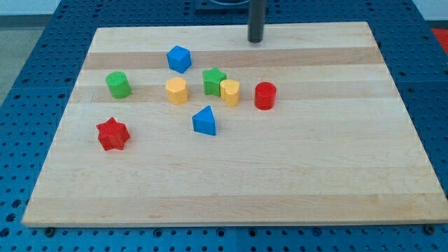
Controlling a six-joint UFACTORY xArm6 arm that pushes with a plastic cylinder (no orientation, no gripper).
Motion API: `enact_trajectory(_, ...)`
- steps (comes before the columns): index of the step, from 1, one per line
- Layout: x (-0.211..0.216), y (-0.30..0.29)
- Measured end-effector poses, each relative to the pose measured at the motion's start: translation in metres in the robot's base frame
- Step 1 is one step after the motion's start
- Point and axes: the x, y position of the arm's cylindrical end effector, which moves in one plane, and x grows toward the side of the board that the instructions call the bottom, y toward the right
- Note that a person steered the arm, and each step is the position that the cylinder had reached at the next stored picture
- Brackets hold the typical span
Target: Move blue cube on top left to yellow hexagon
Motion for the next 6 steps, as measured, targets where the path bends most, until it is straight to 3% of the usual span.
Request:
enact_trajectory(3, 0.01, -0.121)
enact_trajectory(6, 0.077, -0.13)
